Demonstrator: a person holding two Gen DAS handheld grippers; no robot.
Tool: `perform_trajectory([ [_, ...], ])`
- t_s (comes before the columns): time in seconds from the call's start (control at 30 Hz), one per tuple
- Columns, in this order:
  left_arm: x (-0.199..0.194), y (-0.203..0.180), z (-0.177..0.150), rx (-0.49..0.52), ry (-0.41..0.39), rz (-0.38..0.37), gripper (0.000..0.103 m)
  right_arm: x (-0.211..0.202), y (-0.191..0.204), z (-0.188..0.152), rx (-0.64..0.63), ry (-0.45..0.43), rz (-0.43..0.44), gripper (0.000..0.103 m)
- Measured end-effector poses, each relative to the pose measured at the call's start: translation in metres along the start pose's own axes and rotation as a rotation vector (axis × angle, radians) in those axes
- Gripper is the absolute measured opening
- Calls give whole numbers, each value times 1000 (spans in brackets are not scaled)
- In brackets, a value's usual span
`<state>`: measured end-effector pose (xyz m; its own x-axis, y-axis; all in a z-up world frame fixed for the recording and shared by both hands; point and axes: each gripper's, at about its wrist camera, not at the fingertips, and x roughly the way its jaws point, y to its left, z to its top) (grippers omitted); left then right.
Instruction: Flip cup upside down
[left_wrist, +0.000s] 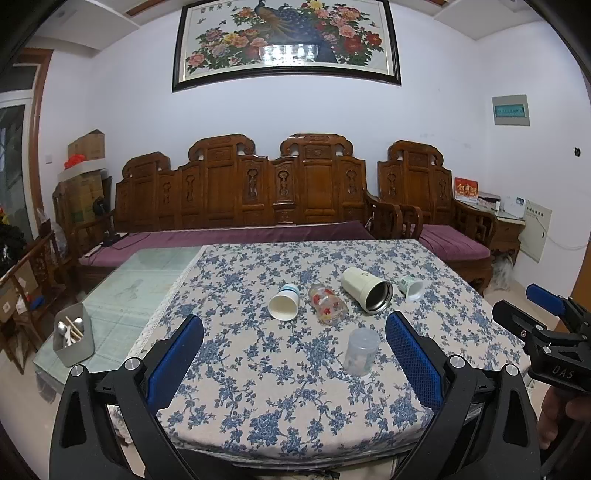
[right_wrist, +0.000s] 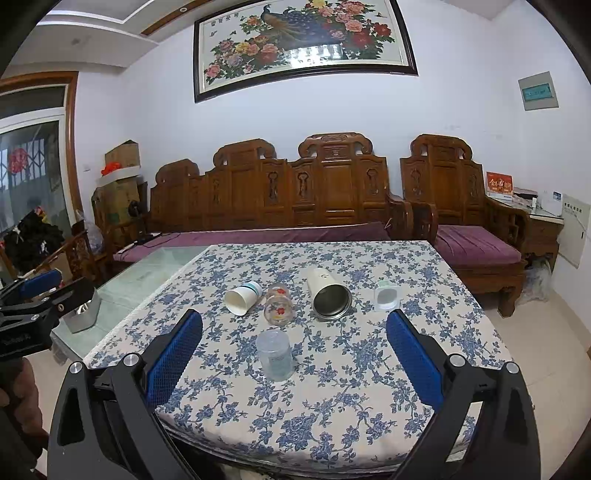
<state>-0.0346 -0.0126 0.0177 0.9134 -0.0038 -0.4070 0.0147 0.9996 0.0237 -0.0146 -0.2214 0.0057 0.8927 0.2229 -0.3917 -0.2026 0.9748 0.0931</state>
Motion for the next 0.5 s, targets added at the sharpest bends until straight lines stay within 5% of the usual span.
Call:
perform_trajectory([
  [0.5, -1, -1, 0, 0, -5, -5, 95, 0, 0, 0, 1, 1, 0, 100],
])
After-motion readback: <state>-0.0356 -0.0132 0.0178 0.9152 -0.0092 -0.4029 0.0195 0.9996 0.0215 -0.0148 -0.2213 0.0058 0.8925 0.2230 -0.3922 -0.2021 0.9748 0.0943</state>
